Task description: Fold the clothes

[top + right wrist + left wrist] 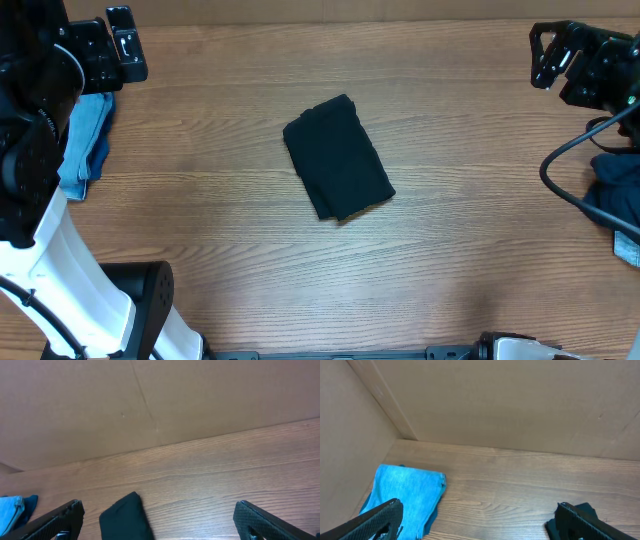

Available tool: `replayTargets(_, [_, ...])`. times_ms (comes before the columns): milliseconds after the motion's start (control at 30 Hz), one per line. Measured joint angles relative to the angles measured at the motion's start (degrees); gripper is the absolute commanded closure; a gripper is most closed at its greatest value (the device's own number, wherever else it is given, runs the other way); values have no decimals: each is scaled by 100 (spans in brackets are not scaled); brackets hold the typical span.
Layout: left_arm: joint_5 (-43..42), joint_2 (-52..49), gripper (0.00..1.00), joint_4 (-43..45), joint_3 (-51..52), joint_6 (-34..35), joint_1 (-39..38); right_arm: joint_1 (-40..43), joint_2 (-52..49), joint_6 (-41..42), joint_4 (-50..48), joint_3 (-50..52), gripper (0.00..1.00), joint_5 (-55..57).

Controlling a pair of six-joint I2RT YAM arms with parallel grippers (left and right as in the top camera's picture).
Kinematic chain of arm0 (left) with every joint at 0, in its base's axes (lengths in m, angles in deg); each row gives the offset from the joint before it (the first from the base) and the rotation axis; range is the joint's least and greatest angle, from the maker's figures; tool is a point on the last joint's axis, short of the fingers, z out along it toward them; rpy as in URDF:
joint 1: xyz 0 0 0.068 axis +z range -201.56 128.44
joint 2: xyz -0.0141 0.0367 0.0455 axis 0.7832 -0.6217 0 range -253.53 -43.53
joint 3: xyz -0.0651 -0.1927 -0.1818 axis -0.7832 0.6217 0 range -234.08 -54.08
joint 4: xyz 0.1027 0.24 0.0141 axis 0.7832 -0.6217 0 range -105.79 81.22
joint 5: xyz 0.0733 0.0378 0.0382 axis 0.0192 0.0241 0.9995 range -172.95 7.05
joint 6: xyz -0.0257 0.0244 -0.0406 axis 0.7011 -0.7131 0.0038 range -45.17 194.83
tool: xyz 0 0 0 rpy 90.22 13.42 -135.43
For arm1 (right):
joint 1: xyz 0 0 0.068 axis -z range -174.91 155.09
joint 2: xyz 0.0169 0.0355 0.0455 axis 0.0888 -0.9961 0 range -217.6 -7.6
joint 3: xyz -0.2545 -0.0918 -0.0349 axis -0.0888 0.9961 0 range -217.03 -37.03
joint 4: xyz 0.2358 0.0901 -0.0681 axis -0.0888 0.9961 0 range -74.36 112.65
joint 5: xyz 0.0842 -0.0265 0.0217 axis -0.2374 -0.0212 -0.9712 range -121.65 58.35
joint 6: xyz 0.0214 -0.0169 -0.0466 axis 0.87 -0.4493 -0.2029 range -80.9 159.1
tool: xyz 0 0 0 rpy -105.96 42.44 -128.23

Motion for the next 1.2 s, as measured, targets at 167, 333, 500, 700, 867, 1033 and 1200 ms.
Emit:
replayTargets(167, [0,0,0,0,0,0,0,0,0,2,0,0,0,2])
replayTargets(333, [-2,0,0,0,0,0,0,0,0,0,0,0,0,17])
replayTargets(500, [-553,0,0,0,0,103,2,0,0,2,2,0,0,42])
replayTargets(700, [-2323,0,0,17,0,267,0,0,0,2,4,0,0,42])
replayTargets(867, [-2057,0,0,20,273,684,0,0,0,2,2,0,0,42])
replayTargets(1033, [-1294,-7,0,26,1268,1279,0,0,0,4,2,0,0,42])
replayTargets(1200, [-1569,-52,0,175,2999,1788,-22,0,0,2,2,0,0,42])
